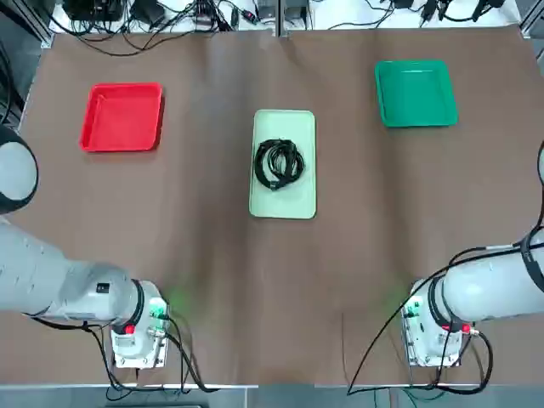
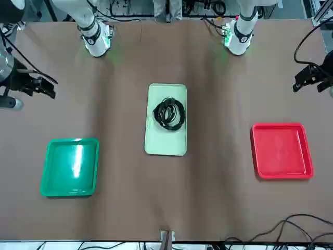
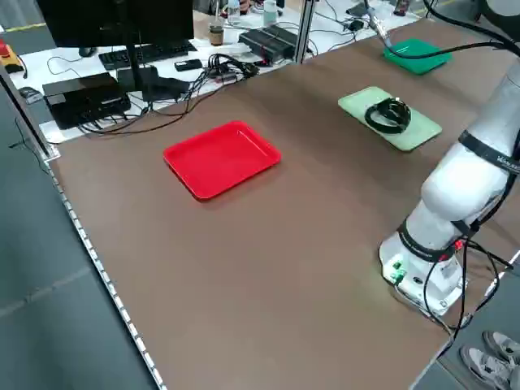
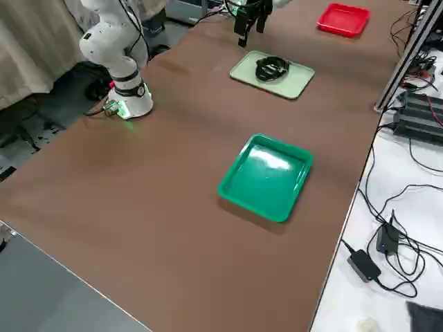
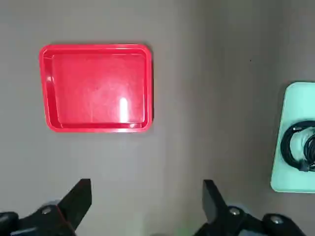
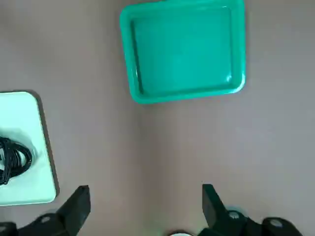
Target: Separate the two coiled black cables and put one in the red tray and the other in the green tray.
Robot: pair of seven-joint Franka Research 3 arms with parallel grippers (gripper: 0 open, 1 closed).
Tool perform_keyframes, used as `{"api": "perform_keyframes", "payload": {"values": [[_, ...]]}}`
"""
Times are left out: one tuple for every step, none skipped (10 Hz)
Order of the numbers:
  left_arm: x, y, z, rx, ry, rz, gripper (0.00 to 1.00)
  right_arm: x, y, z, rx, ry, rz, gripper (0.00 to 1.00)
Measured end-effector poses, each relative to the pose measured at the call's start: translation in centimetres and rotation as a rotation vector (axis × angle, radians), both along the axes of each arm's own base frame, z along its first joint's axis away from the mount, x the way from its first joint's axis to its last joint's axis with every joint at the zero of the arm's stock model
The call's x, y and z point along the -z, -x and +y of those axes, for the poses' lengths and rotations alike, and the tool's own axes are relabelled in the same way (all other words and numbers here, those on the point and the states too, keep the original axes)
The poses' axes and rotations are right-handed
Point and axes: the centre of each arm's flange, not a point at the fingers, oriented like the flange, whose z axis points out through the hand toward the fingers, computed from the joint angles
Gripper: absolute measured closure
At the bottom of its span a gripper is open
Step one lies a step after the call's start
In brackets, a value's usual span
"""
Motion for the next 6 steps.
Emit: {"api": "perform_keyframes", "payload": {"values": [[0.0, 0.0, 0.0, 0.0, 0.0, 0.0, 0.01, 0.0, 0.0, 0.0, 0.0, 0.0, 0.0, 0.0], [0.0, 0.0, 0.0, 0.0, 0.0, 0.0, 0.01, 0.0, 0.0, 0.0, 0.0, 0.0, 0.001, 0.0], [0.0, 0.0, -0.1, 0.001, 0.0, -0.001, 0.01, 0.0, 0.0, 0.0, 0.0, 0.0, 0.001, 0.0], [0.0, 0.0, -0.3, 0.006, 0.0, -0.001, 0.01, 0.0, 0.0, 0.0, 0.0, 0.0, 0.001, 0.0], [0.1, 0.0, -1.0, 0.017, 0.0, 0.001, 0.01, 0.0, 0.0, 0.1, -0.001, 0.0, 0.001, 0.0], [0.5, -0.1, -2.2, 0.04, 0.001, 0.009, 0.01, 0.0, 0.0, 0.1, -0.002, 0.0, 0.001, 0.0]]}}
